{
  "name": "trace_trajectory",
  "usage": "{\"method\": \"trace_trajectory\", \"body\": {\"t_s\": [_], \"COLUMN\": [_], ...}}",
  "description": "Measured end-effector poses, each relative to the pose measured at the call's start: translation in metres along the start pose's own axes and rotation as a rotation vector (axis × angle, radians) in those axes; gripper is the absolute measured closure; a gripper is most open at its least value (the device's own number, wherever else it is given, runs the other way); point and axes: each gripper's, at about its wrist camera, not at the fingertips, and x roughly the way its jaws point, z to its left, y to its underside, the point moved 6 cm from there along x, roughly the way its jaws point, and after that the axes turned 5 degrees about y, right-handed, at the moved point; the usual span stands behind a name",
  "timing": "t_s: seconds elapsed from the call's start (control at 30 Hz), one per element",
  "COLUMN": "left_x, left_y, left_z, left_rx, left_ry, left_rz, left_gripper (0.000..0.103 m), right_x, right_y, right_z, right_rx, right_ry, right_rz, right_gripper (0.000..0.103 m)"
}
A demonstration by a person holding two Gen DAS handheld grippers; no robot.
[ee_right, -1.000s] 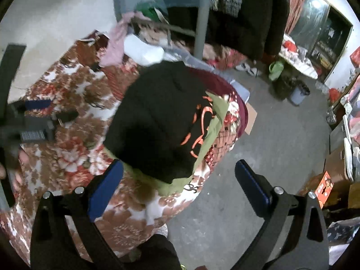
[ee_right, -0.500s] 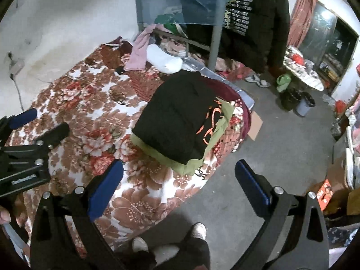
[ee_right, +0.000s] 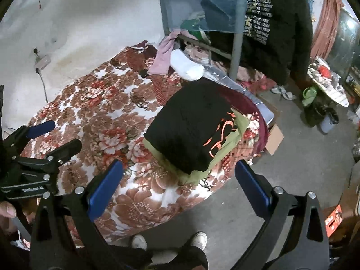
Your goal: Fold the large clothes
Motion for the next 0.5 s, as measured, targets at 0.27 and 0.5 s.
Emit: {"method": "trace_trajectory", "body": {"t_s": [0.27,0.5], "left_x": [0.002,0.0], "left_y": [-0.007,-0.012], "left_z": [-0.009,-0.009], "left_rx": [0.02,0.008], "left_ry": [0.07,0.093], "left_rz": [0.005,-0.003], "left_gripper": [0.005,0.005], "right_x": [-0.005,-0.003], "right_y": [-0.006,-0.002], "right_z": [-0.011,-0.012], "right_rx": [0.013,0.005], "right_ry": [-0.008,-0.042], "right_rz": [-0.021,-0.007], "right_gripper": [0.005,0.005]}}
